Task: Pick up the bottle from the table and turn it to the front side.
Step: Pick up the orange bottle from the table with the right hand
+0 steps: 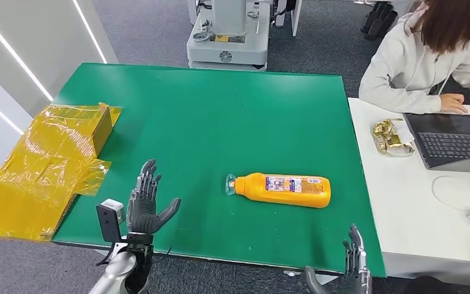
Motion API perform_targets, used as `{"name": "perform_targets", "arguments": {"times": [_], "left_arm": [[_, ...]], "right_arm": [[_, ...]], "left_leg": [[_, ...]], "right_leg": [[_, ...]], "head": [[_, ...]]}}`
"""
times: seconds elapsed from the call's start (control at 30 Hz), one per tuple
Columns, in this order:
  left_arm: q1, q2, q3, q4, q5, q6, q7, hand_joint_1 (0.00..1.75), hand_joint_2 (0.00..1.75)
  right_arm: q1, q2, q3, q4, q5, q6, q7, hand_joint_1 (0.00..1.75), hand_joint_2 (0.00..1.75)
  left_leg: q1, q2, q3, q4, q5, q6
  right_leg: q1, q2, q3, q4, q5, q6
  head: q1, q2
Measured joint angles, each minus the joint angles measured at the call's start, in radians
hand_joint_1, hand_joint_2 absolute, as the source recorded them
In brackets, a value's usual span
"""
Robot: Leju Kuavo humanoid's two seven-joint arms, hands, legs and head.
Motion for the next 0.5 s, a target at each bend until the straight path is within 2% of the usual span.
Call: {"name": "perform_targets", "arguments": {"times": [0.2, 0.37, 0.5], "left_arm": [[-0.016, -0.023, 0.0, 0.01, -0.027, -0.009, 0.007, 0.0, 1.75], [-0.029, -0.041, 0.0, 0.015, -0.052, -0.028, 0.024, 0.0, 1.75], [-0.04, -0.054, 0.0, 0.027, -0.057, -0.039, 0.028, 0.0, 1.75]], "right_arm": [[-0.06, 0.024, -0.043, -0.014, 0.206, 0.017, 0.088, 0.0, 1.75], [-0.182, 0.024, -0.124, 0.024, 0.405, 0.149, 0.192, 0.0, 1.75], [-0.297, 0.008, -0.183, 0.101, 0.453, 0.223, 0.22, 0.0, 1.75]], "left_leg": [[0.0, 0.0, 0.0, 0.0, 0.0, 0.0], [0.0, 0.002, 0.001, 0.001, 0.001, 0.0], [0.0, 0.001, 0.001, 0.001, 0.002, 0.001]], "right_leg": [[0.0, 0.0, 0.001, 0.0, 0.0, 0.0], [0.0, 0.002, 0.0, 0.0, 0.002, 0.0], [0.0, 0.002, 0.001, 0.0, 0.002, 0.001]], "head": [[0.0, 0.0], [0.0, 0.0], [0.0, 0.0]]}}
